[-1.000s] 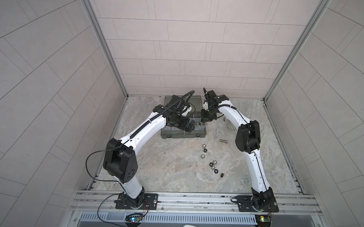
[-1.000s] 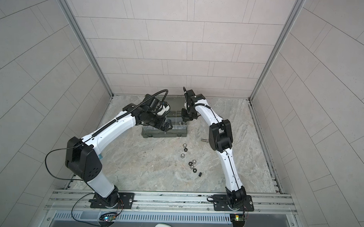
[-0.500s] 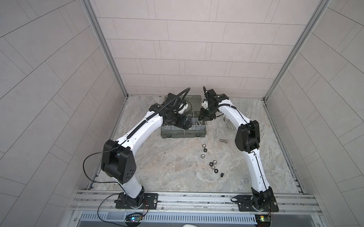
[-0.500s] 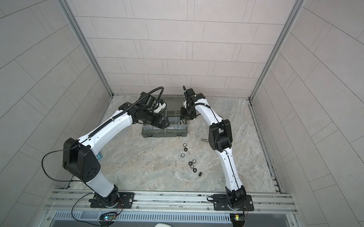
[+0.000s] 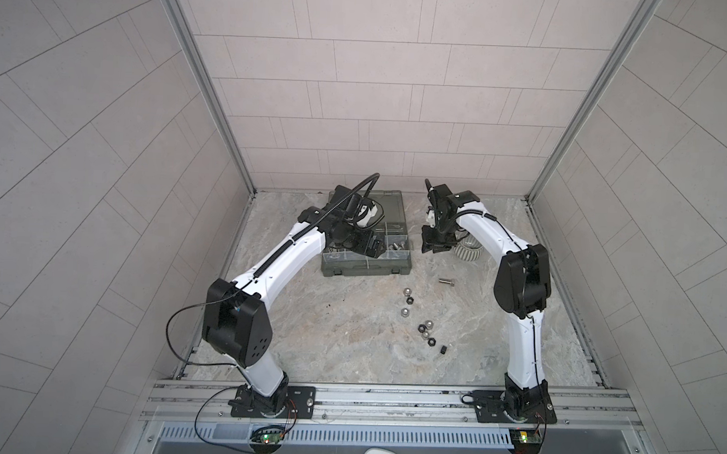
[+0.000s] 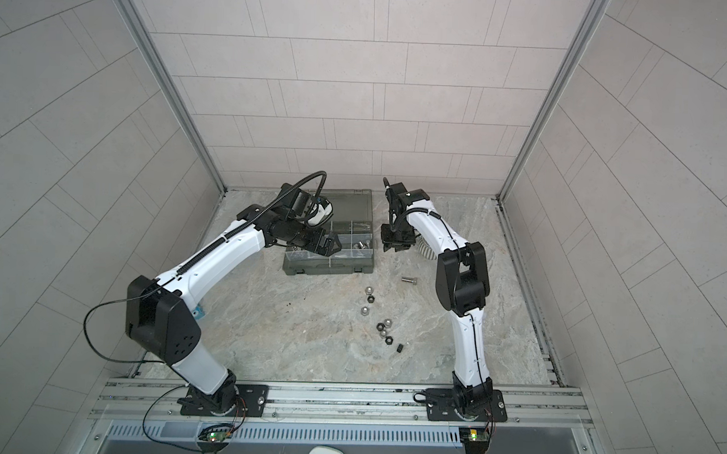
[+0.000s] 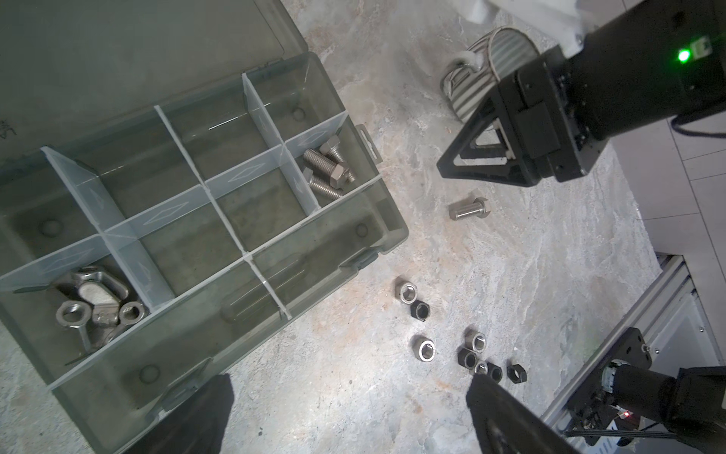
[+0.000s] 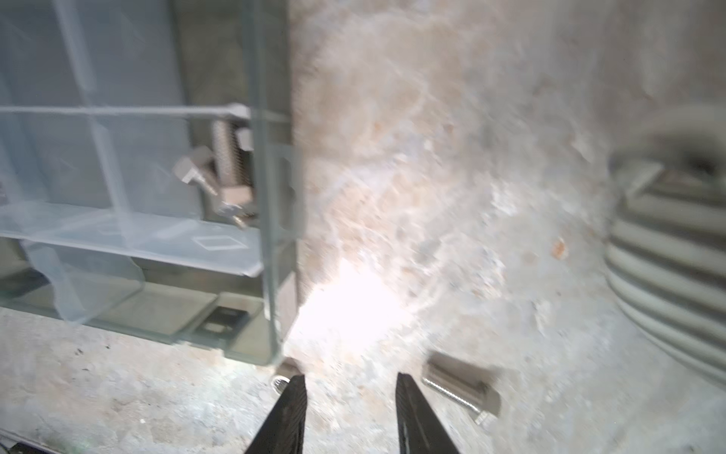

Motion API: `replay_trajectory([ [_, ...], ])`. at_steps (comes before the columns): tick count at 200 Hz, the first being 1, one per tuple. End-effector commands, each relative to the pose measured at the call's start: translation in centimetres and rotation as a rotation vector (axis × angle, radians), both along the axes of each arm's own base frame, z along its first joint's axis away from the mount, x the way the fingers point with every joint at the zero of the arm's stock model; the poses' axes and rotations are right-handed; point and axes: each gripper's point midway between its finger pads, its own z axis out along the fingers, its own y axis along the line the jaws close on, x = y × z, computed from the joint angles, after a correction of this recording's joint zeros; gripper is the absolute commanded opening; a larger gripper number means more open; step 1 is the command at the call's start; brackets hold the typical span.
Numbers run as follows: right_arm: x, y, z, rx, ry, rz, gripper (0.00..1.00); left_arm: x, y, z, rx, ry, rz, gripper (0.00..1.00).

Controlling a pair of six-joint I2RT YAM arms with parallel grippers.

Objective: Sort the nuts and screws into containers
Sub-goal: 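Lower the right gripper onto the last hex bolt and close it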

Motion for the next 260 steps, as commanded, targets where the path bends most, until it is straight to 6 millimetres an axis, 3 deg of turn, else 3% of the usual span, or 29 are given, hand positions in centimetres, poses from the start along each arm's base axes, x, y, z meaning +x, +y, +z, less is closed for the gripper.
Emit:
replay_trajectory([
  [1, -1.5, -2.7, -0.2, -0.083, -0.007, -0.039, 0.40, -0.1, -2.3, 0.5, -0.035, -0.004, -0.042, 1.00],
  [47, -4.9, -5.8, -1.9, -0.085, 0.005, -0.190, 0.50, -0.5, -5.0, 0.5, -0.037, -0.006, -0.096, 1.00],
  [97, -6.0, -7.0, -3.3, -0.021, 0.007, -0.378, 0.57, -0.7, -5.9, 0.7, -0.027, -0.009, -0.110, 1.00],
  [176, -6.2, -7.0, -6.9, 0.029, 0.057, -0.560, 0.49, -1.7, -4.4, 0.8, 0.036, -0.015, -0.097, 1.00],
  [221, -5.4, -6.8, -7.6, 0.049, 0.046, -0.580, 0.47, -2.1, -3.7, 0.8, 0.059, -0.019, -0.095, 1.00],
  [260, -5.2, -6.7, -8.8, 0.038, 0.081, -0.553, 0.34, -2.4, -3.5, 0.6, 0.070, -0.017, -0.100, 1.00],
])
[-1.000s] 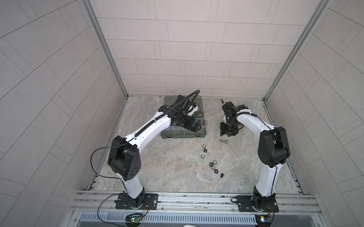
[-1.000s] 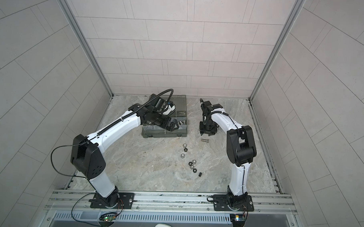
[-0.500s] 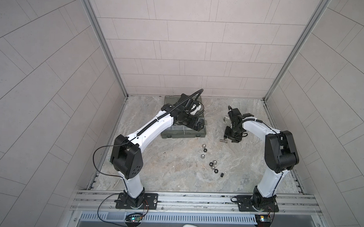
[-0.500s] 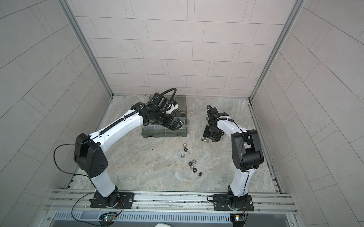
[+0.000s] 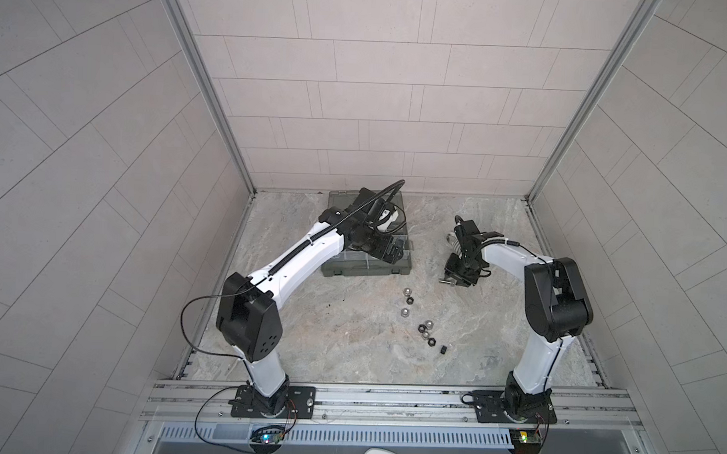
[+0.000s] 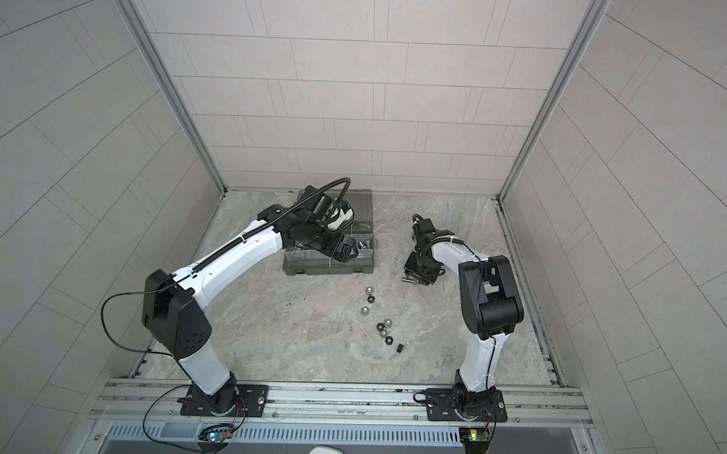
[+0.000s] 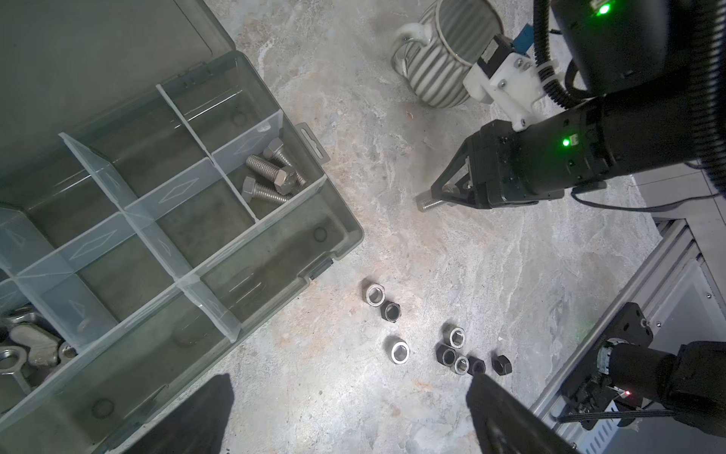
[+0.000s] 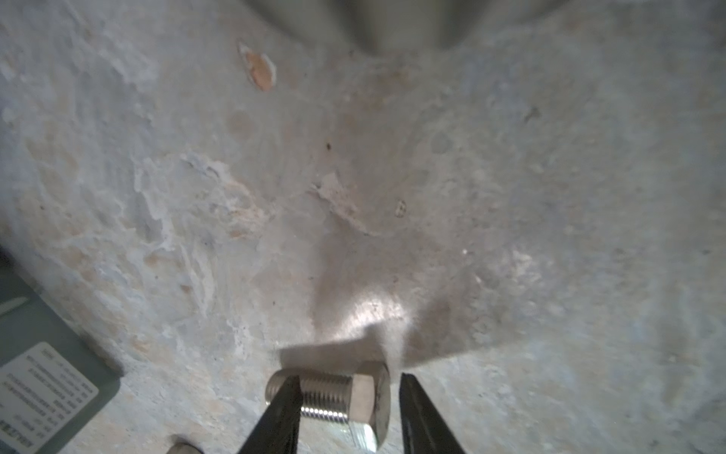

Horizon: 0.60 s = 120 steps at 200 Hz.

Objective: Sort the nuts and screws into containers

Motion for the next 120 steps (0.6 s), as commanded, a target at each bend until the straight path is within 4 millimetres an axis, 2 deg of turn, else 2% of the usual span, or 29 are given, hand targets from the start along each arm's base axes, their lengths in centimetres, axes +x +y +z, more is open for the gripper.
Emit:
replay_trajectory([
  [1, 0.0, -0.3, -1.1, -0.007, 0.034, -0.017, 0.34, -1.0, 0.7, 0.3, 0.023, -0.007, -0.014, 1.00],
  [44, -0.5, -0.8, -0.8, -0.030, 0.032, 0.000, 0.27, -1.1, 0.8, 0.3, 0.026, -0.011, -0.016, 1.00],
  [75, -0.7, -0.8, -0.7, -0.033, 0.044, 0.010, 0.19, -1.2, 0.8, 0.3, 0.023, -0.013, -0.017, 1.00],
  [120, -1.0, -1.0, 0.1, -0.044, 0.032, 0.038, 0.23, -1.4, 0.9, 0.2, 0.018, -0.016, -0.015, 1.00],
])
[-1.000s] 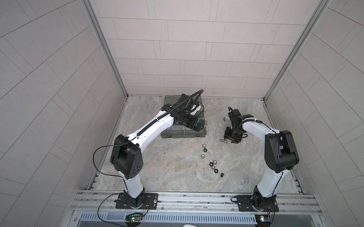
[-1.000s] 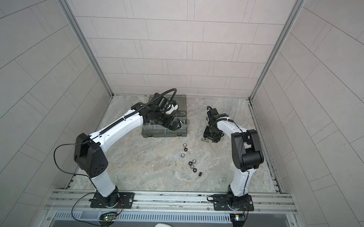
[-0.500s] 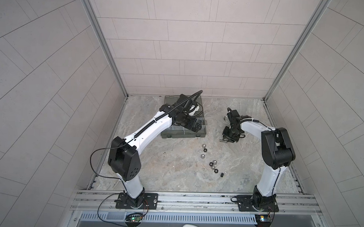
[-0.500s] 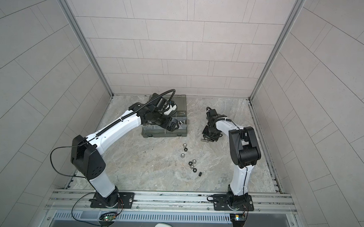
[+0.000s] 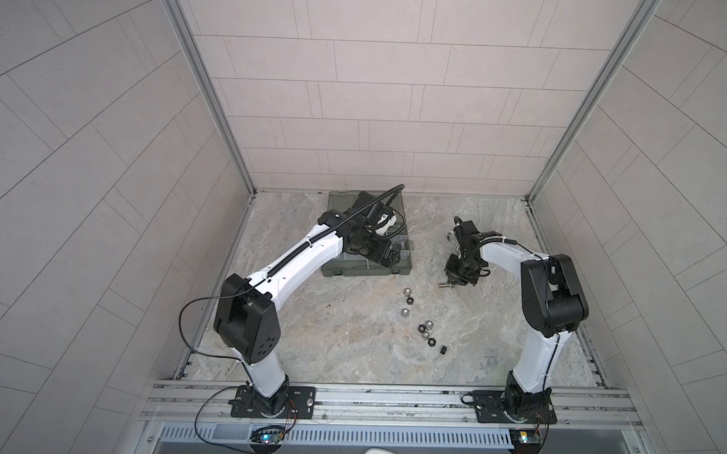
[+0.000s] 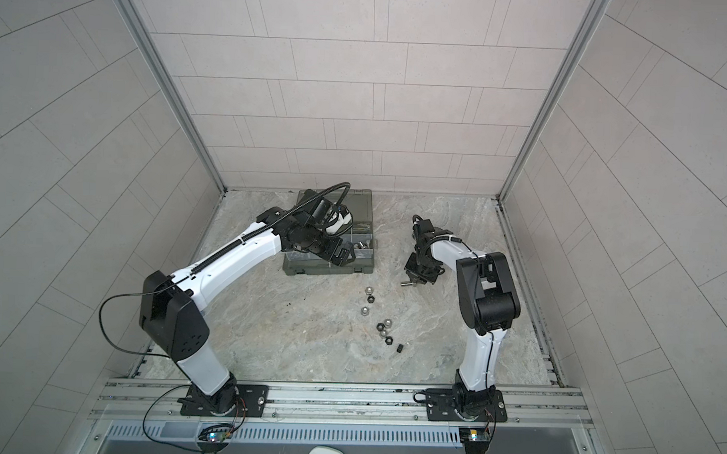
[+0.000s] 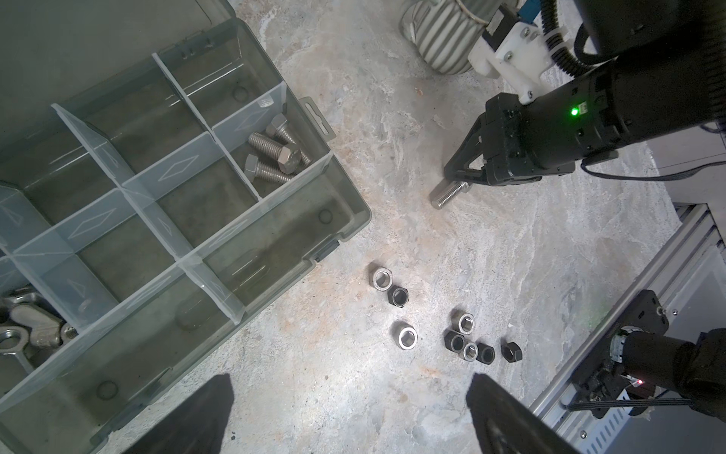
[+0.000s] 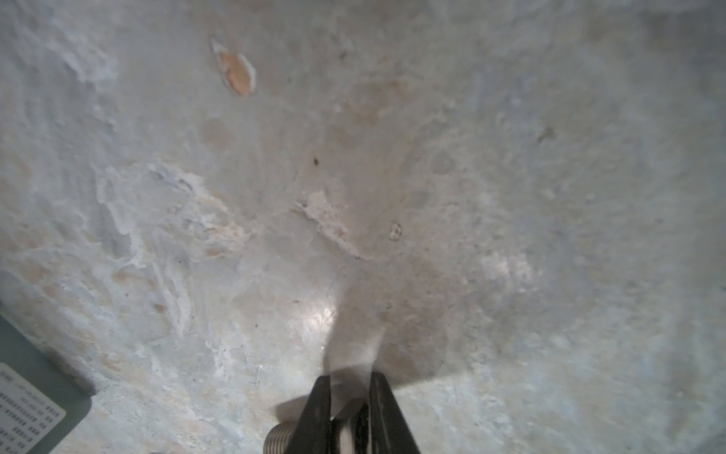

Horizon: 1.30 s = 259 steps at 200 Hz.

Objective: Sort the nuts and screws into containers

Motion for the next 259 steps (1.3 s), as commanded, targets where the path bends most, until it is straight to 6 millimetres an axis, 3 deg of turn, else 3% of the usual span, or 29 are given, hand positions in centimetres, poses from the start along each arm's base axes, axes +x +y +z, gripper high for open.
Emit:
replay_trajectory([
  [1, -0.7, -0.8, 1.0, -0.031, 0.006, 0.006, 0.23, -0.5, 0.2, 1.2, -0.011, -0.034, -0.009, 1.00],
  [71, -0.7, -0.8, 2.0, -0.039, -0.002, 0.047, 0.22, -0.7, 0.2, 1.0, -0.026, -0.033, 0.000, 1.00],
  [112, -0.5, -0.6, 3.3, -0.057, -0.037, 0.100, 0.30, -0.9, 0.3, 1.1, -0.034, -0.034, 0.005, 1.00],
  [162, -0.6, 0.8, 6.4, -0.200, -0.025, 0.294, 0.45, -0.9, 0.3, 1.2, -0.042, -0.038, 0.013, 1.00],
  [187, -2.1, 1.6, 6.1, -0.113, 0.019, 0.152, 0.55, -1.0, 0.3, 1.1, -0.048, -0.039, 0.017, 1.00],
  [209, -2.7, 2.5, 6.0, -0.029, -0.006, 0.028, 0.55, -1.0, 0.3, 1.1, -0.047, -0.040, 0.017, 1.00],
  [235, -2.9, 1.2, 7.2, -0.058, -0.032, -0.041, 0.58, -1.2, 0.4, 1.1, -0.047, -0.040, 0.009, 1.00],
  [259, -2.6, 1.5, 7.0, -0.011, -0.057, -0.112, 0.58, -1.4, 0.5, 0.9, -0.042, -0.032, 0.005, 1.00],
])
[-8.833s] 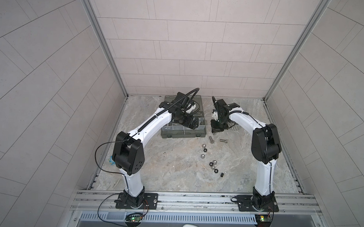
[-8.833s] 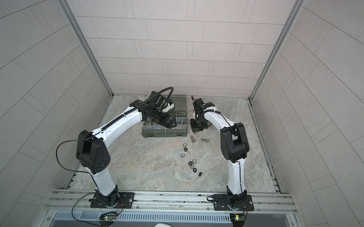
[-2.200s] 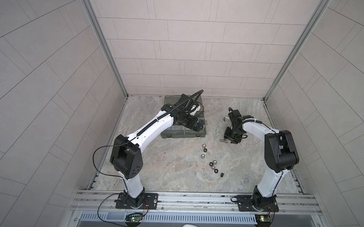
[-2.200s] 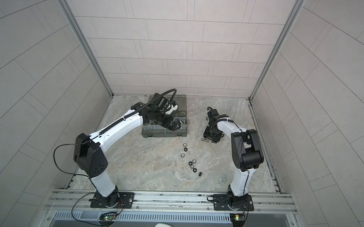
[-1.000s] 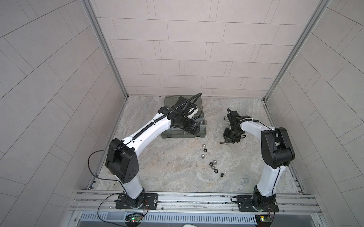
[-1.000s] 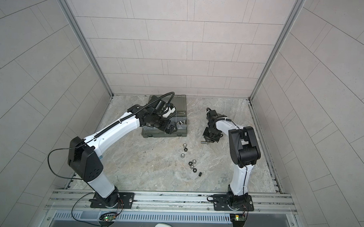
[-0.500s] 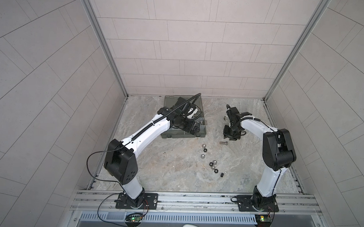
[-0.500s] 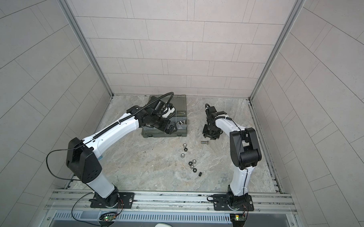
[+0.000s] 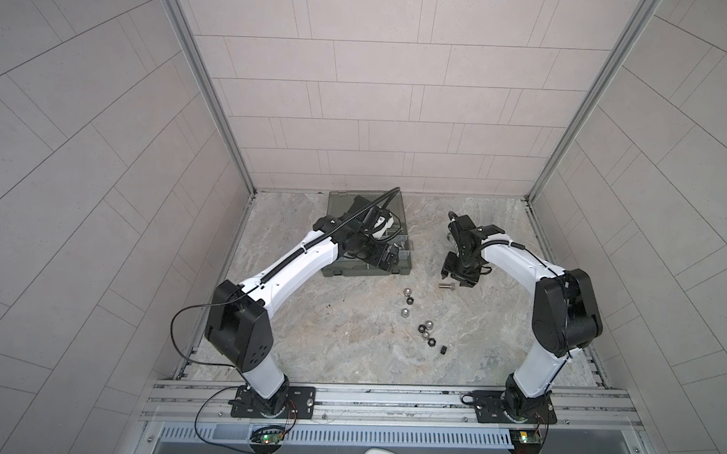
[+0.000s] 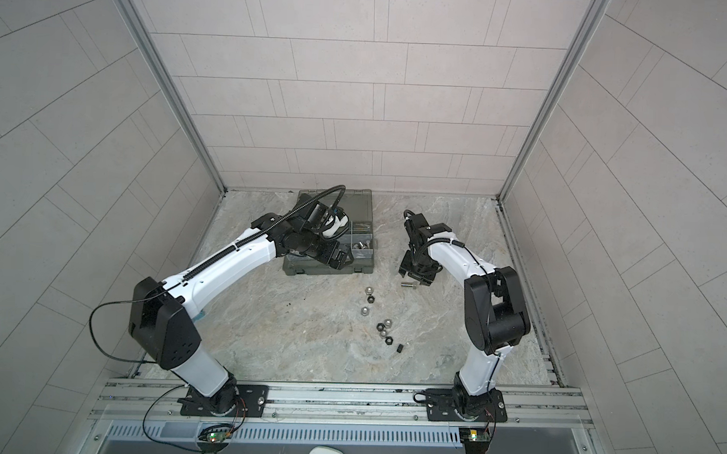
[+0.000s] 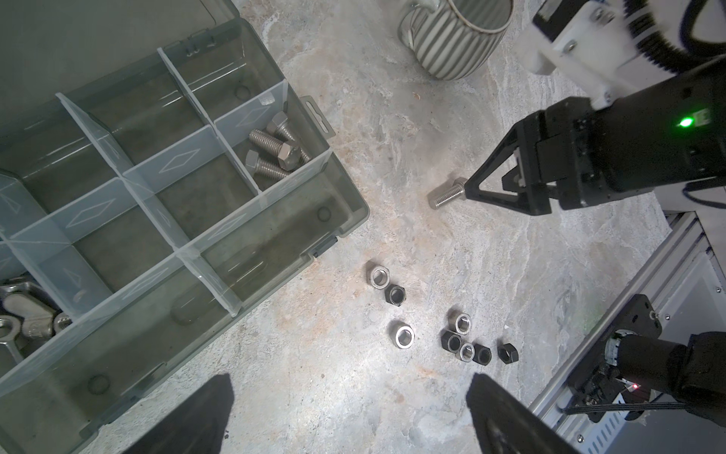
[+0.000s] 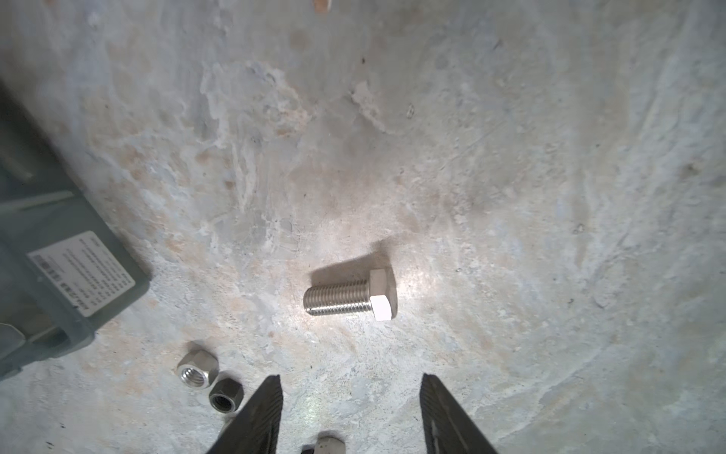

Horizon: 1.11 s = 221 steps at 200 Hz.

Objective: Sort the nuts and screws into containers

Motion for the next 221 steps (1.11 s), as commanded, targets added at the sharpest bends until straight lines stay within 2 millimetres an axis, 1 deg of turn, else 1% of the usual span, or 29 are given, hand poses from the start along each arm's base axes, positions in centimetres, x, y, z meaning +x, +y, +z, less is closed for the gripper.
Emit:
replay_trajectory([
  [1, 0.2, -0.1, 1.0, 0.039, -0.043, -0.127, 0.58, -0.8, 0.1, 0.9, -0.014, -0.016, -0.015, 1.00],
  [24, 0.1, 0.2, -0.3, 0.072, -0.041, -0.212, 0.57, -1.1, 0.1, 0.8, -0.010, -0.006, -0.029, 1.00],
  [39, 0.3, 0.3, -0.7, 0.091, -0.063, -0.270, 0.57, -1.2, 0.2, 0.7, -0.004, -0.003, -0.036, 1.00],
  [62, 0.8, 0.3, -0.7, 0.101, -0.111, -0.332, 0.55, -1.5, 0.2, 0.5, 0.000, 0.008, -0.047, 1.00],
  [85, 1.6, 0.2, -0.5, 0.088, -0.141, -0.353, 0.54, -1.6, 0.1, 0.5, -0.005, 0.014, -0.051, 1.00],
  [110, 2.0, 0.5, -1.6, 0.094, -0.125, -0.376, 0.53, -1.8, 0.2, 0.4, -0.001, 0.018, -0.055, 1.00],
  [143, 1.5, 0.7, -3.4, 0.104, -0.088, -0.413, 0.52, -2.1, 0.7, 0.3, 0.009, 0.008, -0.051, 1.00],
  [186, 1.3, 0.6, -3.1, 0.101, -0.094, -0.418, 0.52, -2.2, 1.0, 0.0, 0.016, 0.006, -0.045, 1.00],
  [221, 0.9, 0.8, -3.8, 0.107, -0.068, -0.421, 0.52, -2.1, 0.8, -0.2, 0.016, 0.013, -0.048, 1.00],
])
